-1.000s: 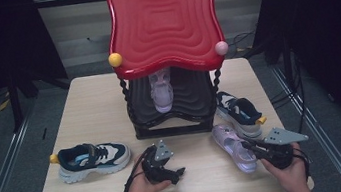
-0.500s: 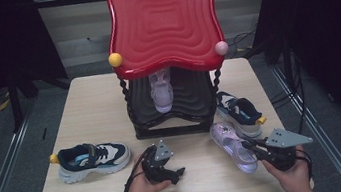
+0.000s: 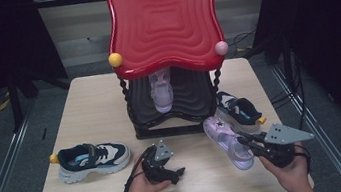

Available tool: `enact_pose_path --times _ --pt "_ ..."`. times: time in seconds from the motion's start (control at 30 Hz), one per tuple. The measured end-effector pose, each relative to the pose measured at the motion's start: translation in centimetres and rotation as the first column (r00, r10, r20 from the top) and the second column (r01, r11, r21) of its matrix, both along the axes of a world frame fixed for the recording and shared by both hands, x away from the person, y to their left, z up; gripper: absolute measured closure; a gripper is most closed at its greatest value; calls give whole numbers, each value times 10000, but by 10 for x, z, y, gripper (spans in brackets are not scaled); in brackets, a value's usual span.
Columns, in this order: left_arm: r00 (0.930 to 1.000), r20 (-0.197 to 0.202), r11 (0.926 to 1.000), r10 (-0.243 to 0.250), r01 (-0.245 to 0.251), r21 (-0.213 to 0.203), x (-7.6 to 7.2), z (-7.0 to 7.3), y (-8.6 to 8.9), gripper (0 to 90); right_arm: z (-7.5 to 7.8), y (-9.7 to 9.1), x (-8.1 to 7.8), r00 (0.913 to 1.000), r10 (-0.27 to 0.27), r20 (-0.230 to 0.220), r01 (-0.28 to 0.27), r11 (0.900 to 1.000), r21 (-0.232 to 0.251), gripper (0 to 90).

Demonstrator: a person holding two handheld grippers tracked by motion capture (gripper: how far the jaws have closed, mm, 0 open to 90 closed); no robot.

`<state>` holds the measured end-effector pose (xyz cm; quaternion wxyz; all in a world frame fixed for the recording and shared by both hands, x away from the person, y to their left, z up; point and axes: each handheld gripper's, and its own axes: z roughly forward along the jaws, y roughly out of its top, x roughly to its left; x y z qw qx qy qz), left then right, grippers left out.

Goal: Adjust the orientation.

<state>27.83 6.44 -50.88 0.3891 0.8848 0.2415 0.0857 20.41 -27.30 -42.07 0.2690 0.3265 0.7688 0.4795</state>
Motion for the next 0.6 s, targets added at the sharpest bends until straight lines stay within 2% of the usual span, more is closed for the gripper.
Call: enact_pose_path --times 0.1,0.33,0.37,0.6 --pt "10000 19 9999 -67 67 84 0 0 0 150 4 4 1 9999 83 98 -84 10000 4 847" --pt "10000 -6 10000 8 -8 -12 0 0 0 150 16 13 5 9990 133 417 -141 9997 189 847" --pt "10000 21 9999 -72 72 93 0 0 0 150 20 15 7 9986 133 503 -144 9996 228 847" --pt "10000 -7 10000 8 -8 5 0 0 0 150 27 27 14 9973 -144 721 126 9996 253 847"
